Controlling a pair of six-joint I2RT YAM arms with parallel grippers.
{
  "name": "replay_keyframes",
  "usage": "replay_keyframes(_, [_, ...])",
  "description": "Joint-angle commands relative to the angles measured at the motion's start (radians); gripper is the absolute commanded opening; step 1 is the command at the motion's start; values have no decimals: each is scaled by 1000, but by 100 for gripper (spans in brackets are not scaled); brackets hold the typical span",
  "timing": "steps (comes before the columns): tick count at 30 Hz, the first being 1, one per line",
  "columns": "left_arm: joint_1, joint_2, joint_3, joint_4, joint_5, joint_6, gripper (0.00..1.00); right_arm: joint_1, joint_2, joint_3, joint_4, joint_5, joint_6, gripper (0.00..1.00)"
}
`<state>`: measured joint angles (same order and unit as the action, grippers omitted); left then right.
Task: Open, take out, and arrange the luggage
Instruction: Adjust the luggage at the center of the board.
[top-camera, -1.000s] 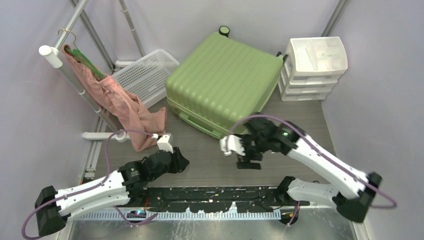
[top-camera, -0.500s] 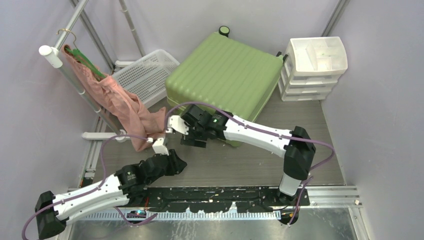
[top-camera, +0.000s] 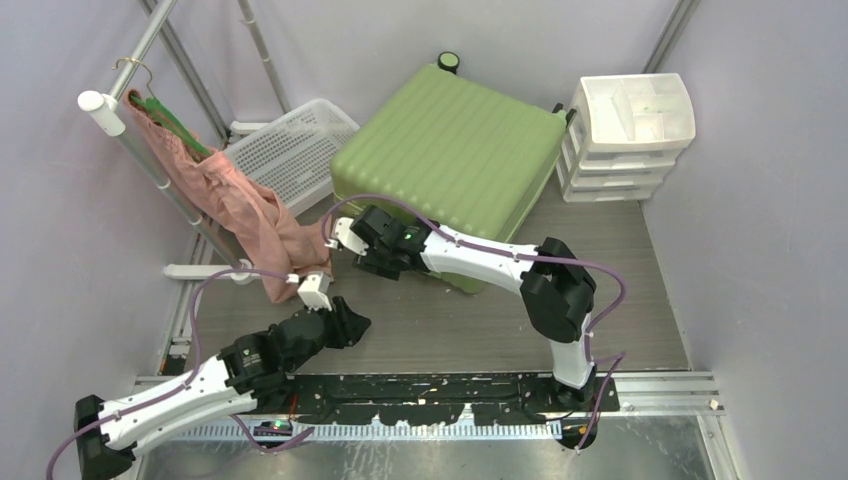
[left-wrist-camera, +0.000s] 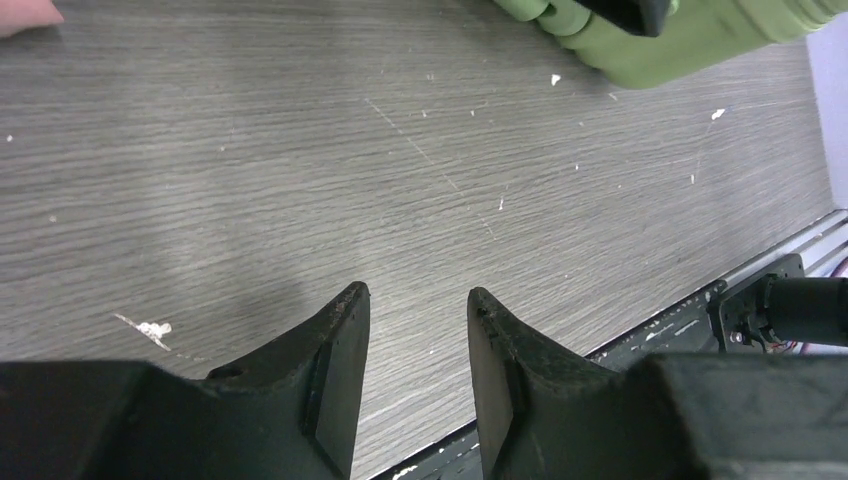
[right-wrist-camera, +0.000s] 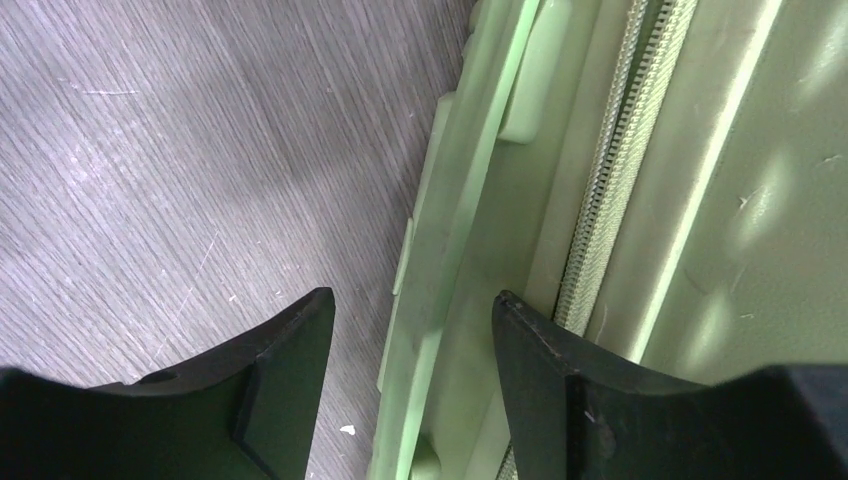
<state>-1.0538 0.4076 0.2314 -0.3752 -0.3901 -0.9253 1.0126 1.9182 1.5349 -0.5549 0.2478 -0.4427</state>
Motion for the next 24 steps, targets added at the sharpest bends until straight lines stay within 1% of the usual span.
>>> replay_keyframes(1, [-5, -56, 14, 12, -35, 67, 42, -70, 8, 5, 46, 63, 13, 63])
replay_keyframes(4, [-4, -71, 16, 25, -35, 100, 42, -78, 10, -18, 4, -31, 44, 60])
replay_keyframes(6, [-5, -63, 30, 33, -37, 125, 43, -77, 4, -47, -10, -73, 64, 55])
replay_keyframes(8, [-4, -44, 40, 60, -26, 159, 43, -78, 1, -68, -24, -81, 76, 47])
replay_keyframes(11, [-4, 9, 40, 147, 9, 206, 43, -89, -23, -122, -21, -83, 84, 40])
replay_keyframes(12, [-4, 33, 41, 178, 20, 219, 43, -94, -36, -139, -21, -86, 84, 36])
replay_keyframes(15, [-6, 111, 46, 265, 60, 257, 42, -122, -121, -212, -30, -115, 86, 13])
replay_keyframes(17, [-15, 164, 44, 326, 87, 287, 42, -136, -204, -269, -48, -143, 81, 5])
replay_keyframes(20, [-51, 210, 27, 452, 101, 356, 42, -152, -341, -354, -91, -211, 70, 1])
replay_keyframes(24, [-125, 250, -9, 637, 80, 462, 42, -175, -517, -472, -160, -315, 43, 1])
